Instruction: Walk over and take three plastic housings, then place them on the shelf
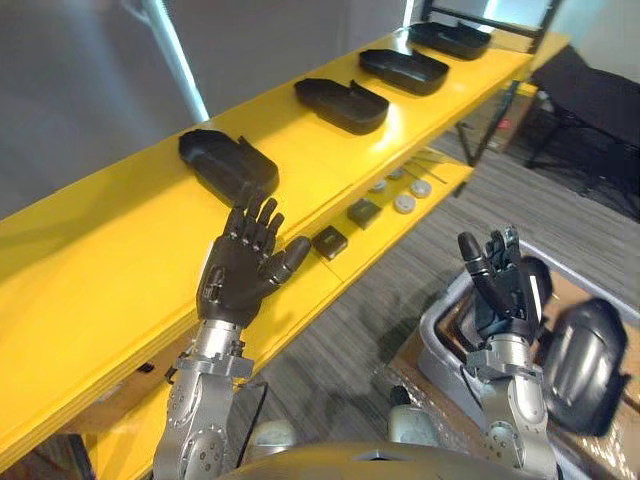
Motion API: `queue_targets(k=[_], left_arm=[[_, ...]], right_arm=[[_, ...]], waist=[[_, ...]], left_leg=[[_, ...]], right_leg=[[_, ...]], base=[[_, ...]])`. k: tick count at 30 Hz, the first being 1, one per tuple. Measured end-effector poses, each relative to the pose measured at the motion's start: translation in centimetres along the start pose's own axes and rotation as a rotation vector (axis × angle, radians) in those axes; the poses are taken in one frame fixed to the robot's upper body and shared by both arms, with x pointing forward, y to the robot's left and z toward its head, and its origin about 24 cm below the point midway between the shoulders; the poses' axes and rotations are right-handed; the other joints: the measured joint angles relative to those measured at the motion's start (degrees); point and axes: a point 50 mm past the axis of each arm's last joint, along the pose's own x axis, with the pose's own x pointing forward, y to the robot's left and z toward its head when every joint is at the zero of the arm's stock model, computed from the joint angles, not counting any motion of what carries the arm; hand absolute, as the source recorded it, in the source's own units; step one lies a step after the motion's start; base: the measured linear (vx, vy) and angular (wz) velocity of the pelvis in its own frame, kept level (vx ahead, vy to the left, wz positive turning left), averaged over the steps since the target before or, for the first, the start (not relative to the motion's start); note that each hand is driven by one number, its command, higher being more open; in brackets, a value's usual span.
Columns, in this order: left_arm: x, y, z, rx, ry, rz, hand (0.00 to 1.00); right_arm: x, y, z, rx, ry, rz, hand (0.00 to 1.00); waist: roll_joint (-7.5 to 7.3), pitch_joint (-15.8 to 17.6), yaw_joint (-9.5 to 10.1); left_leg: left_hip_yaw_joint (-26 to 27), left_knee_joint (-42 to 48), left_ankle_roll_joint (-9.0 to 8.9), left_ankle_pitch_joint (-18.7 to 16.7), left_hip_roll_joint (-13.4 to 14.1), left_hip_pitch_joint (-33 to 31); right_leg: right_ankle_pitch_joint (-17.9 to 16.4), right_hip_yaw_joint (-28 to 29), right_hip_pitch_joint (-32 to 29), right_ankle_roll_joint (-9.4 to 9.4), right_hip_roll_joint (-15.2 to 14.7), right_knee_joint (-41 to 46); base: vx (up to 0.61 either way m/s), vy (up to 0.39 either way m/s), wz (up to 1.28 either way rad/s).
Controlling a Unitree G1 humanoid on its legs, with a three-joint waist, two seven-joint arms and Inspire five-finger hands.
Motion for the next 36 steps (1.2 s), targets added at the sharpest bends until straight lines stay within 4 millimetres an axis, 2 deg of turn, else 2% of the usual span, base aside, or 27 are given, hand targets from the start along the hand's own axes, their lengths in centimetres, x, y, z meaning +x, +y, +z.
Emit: queue_targets(k=[1,2,3,5,7,8,9,10,11,12,13,14,15,17,18,19,21,22,23,24,25,27,28,29,31,33,36], left_arm=[[0.2,0.4,0.0,0.006,-0.004,0.024,1.00],[0.5,0.7,-0.3,0.008,0.003,0.038,1.00],[0.6,0.9,-0.5,0.008,0.010,0.047,1.00],[0.5,1.2,-0.7,0.007,0.019,0.065,1.00],[0.2,1.4,-0.7,0.010,0.010,0.076,1.00],[0.1,1.5,-0.5,0.013,0.001,0.082,1.00],[0.0,1.6,-0.5,0.011,-0.007,0.090,1.00],[-0.1,1.9,-0.2,0.008,-0.021,0.108,1.00],[-0.2,2.0,-0.2,-0.009,-0.029,0.124,1.00],[-0.5,2.1,-0.3,-0.051,-0.040,0.148,1.00],[-0.7,2.1,-0.4,-0.080,-0.047,0.166,1.00],[-0.8,2.1,-0.4,-0.090,-0.052,0.174,1.00],[-0.9,2.3,-0.5,-0.120,-0.065,0.198,1.00],[-0.7,2.5,-1.0,-0.153,-0.065,0.224,1.00],[-0.4,2.2,-1.5,-0.183,-0.054,0.218,1.00],[0.0,1.6,-2.2,-0.200,-0.036,0.196,1.00],[0.2,0.5,-2.9,-0.217,-0.006,0.158,1.00],[0.1,-0.2,-3.5,-0.233,0.019,0.137,1.00],[-0.2,-0.7,-4.0,-0.251,0.037,0.131,1.00],[-0.2,-0.7,-4.0,-0.253,0.040,0.132,1.00],[-0.4,-0.7,-4.1,-0.256,0.045,0.136,1.00],[-0.7,-0.5,-4.1,-0.250,0.048,0.147,1.00],[-0.7,-0.4,-4.1,-0.242,0.052,0.147,1.00],[-0.7,-0.3,-4.1,-0.224,0.055,0.141,1.00],[-0.8,-0.3,-4.1,-0.209,0.075,0.121,1.00],[-0.8,-0.3,-4.4,-0.191,0.119,0.111,1.00],[-1.0,0.4,-4.3,-0.137,0.153,0.113,1.00]], right_arm=[[0.7,0.8,0.2,0.012,-0.022,0.037,1.00],[1.0,1.1,0.4,0.010,-0.030,0.054,1.00],[1.2,1.3,0.5,0.008,-0.034,0.066,1.00],[1.6,2.3,0.3,0.013,-0.039,0.104,1.00],[1.5,3.3,-0.8,0.001,-0.007,0.135,1.00],[1.3,3.9,-1.5,-0.005,0.024,0.160,1.00],[1.2,4.3,-1.8,-0.010,0.037,0.176,1.00],[1.1,5.1,-2.3,-0.037,0.051,0.212,1.00],[1.0,5.4,-2.4,-0.060,0.053,0.229,1.00],[1.0,6.0,-2.6,-0.112,0.067,0.277,1.00],[1.0,6.3,-2.7,-0.141,0.076,0.304,1.00],[1.0,6.4,-2.7,-0.162,0.079,0.324,1.00],[1.1,6.6,-2.6,-0.207,0.090,0.377,1.00],[1.4,6.5,-2.4,-0.271,0.107,0.441,1.00],[1.6,6.3,-1.9,-0.275,0.096,0.450,1.00],[1.8,6.0,-1.3,-0.262,0.085,0.441,1.00],[2.2,5.2,-0.6,-0.266,0.062,0.403,1.00],[2.5,4.7,-0.2,-0.275,0.050,0.369,1.00],[2.6,4.3,0.0,-0.285,0.042,0.340,1.00],[2.6,4.3,0.0,-0.288,0.040,0.335,1.00],[2.7,4.1,0.1,-0.298,0.037,0.319,1.00],[2.7,3.8,0.0,-0.315,0.045,0.289,1.00],[2.7,3.4,-0.3,-0.320,0.065,0.257,1.00],[2.7,3.0,-0.7,-0.332,0.088,0.231,1.00],[2.6,1.7,-2.1,-0.376,0.168,0.155,1.00],[2.1,-0.3,-4.4,-0.416,0.296,0.035,1.00],[1.8,-2.5,-6.3,-0.520,0.408,-0.089,1.00]], waist=[[-0.10,0.5,0.01],[-0.15,0.5,0.00],[-0.06,0.5,-0.15],[-0.06,0.5,-0.74],[-0.58,0.2,-0.14],[-1.35,-0.3,0.82],[-1.89,-0.6,1.13],[-2.56,-1.1,0.98],[-1.81,-1.5,0.99],[0.46,-2.4,1.55],[1.47,-2.8,1.35],[1.25,-2.8,0.84],[1.38,-2.6,0.39],[0.87,-2.5,-1.09],[0.63,-2.4,-1.98],[0.34,-2.2,-2.72],[0.26,-2.0,-2.65],[0.28,-1.9,-2.57],[0.41,-2.0,-2.45],[0.63,-2.2,-2.42],[1.35,-2.6,-2.32],[2.49,-3.4,-2.20],[2.40,-3.5,-2.20],[2.44,-3.5,-2.04],[1.43,-3.6,-1.51],[0.37,-4.1,-0.50],[0.21,-4.0,0.99]], left_leg=[[3.0,-0.9,0.39,1.2,0.8,-0.3],[4.3,-1.6,0.97,2.0,1.2,-0.7],[4.6,-2.1,1.09,2.6,1.5,-0.9],[5.4,-2.5,0.41,4.5,3.3,-1.6],[6.6,-2.4,-1.10,5.5,4.8,-1.8],[7.9,-2.2,-2.52,6.3,5.7,-1.8],[8.6,-2.1,-3.20,6.7,6.2,-1.9],[9.2,-1.4,-4.81,7.3,7.7,-2.8],[9.3,-1.5,-5.72,7.8,8.4,-3.4],[11.0,-4.5,-6.82,9.6,11.8,-3.4],[13.0,-6.1,-7.28,12.2,14.4,-2.9],[13.5,-7.0,-7.48,13.2,14.7,-2.3],[14.2,-7.2,-7.56,13.6,16.4,-0.8],[12.8,-5.1,-4.90,16.2,18.7,-1.1],[10.2,-1.1,-2.02,18.4,20.1,-3.8],[7.4,4.0,-0.14,20.0,21.1,-7.7],[6.3,7.0,-1.10,18.2,20.0,-9.7],[5.5,7.1,-2.25,15.9,18.1,-9.8],[3.1,5.2,-3.61,13.3,14.1,-9.2],[2.7,4.5,-3.66,12.9,13.2,-9.1],[2.1,1.0,-3.28,12.0,10.3,-8.2],[3.7,-6.3,-1.99,12.5,7.7,-6.0],[3.7,-10.2,-2.65,12.8,6.1,-4.2],[3.8,-12.0,-3.16,13.2,5.2,-3.4],[3.9,-13.0,-3.31,13.4,3.7,-3.1],[3.8,-13.4,-2.78,13.6,1.9,-2.8],[3.2,-13.4,-1.45,13.5,0.3,-2.9]], right_leg=[[-3.0,-6.7,-1.5,-3.35,-0.4,4.4],[-7.7,-10.5,-2.7,-3.68,-1.0,10.9],[-10.5,-12.1,-2.9,-4.06,-1.5,14.8],[-18.5,-17.2,-1.7,-5.18,-4.5,26.8],[-21.4,-19.3,0.7,-5.56,-7.9,30.0],[-22.4,-20.8,2.0,-5.94,-10.7,29.7],[-23.0,-21.6,2.3,-5.68,-11.8,29.0],[-24.1,-23.9,2.2,-4.13,-10.8,27.0],[-24.5,-24.6,2.1,-3.42,-8.8,24.8],[-23.0,-23.9,1.8,-1.26,-3.2,17.5],[-23.8,-26.1,2.0,-2.65,-2.2,15.7],[-23.7,-29.8,2.0,-2.79,-3.3,16.6],[-22.6,-30.5,1.2,-3.23,-1.8,18.3],[-23.6,-29.6,1.3,-5.18,0.8,18.8],[-23.5,-29.6,1.7,-6.17,1.8,17.7],[-22.9,-30.0,2.5,-7.18,2.1,15.8],[-22.5,-29.9,3.5,-7.84,2.1,14.0],[-22.3,-29.5,4.5,-7.96,2.1,13.0],[-22.1,-28.5,5.4,-7.59,2.2,12.1],[-22.0,-28.2,5.5,-7.49,2.3,11.9],[-21.4,-27.2,5.5,-6.99,2.6,11.0],[-20.7,-25.7,4.9,-6.21,3.1,10.4],[-20.2,-25.0,4.6,-5.36,2.6,10.3],[-19.7,-24.8,4.5,-4.62,2.1,10.1],[-19.0,-24.8,4.4,-3.53,0.7,9.9],[-18.4,-25.0,5.1,-2.46,-0.9,9.1],[-17.2,-25.5,6.2,-1.33,-2.3,7.7]], base=[[-0.35,-0.031,-0.96],[-0.31,-0.030,-0.75],[-0.20,-0.038,-0.42],[-0.11,-0.106,-0.31],[-0.07,-0.227,-0.44],[-0.04,-0.281,-0.54],[-0.03,-0.326,-0.62],[-0.03,-0.274,-0.51],[-0.03,-0.388,-1.06],[-0.01,-0.291,-1.17],[0.05,-0.347,-1.20],[0.07,-0.197,-1.00],[0.10,-0.359,-0.88],[0.06,-0.358,-0.57],[0.04,-0.309,-0.10],[0.02,-0.281,-0.04],[0.01,-0.186,-0.07],[0.02,-0.131,-0.28],[0.03,-0.063,-0.28],[0.04,-0.003,-0.41],[0.04,0.041,-0.40],[0.04,0.092,-0.42],[0.02,0.116,-0.23],[0.00,0.200,-0.11],[-0.02,0.205,0.03],[-0.01,0.165,0.16],[-0.03,0.120,0.17]])
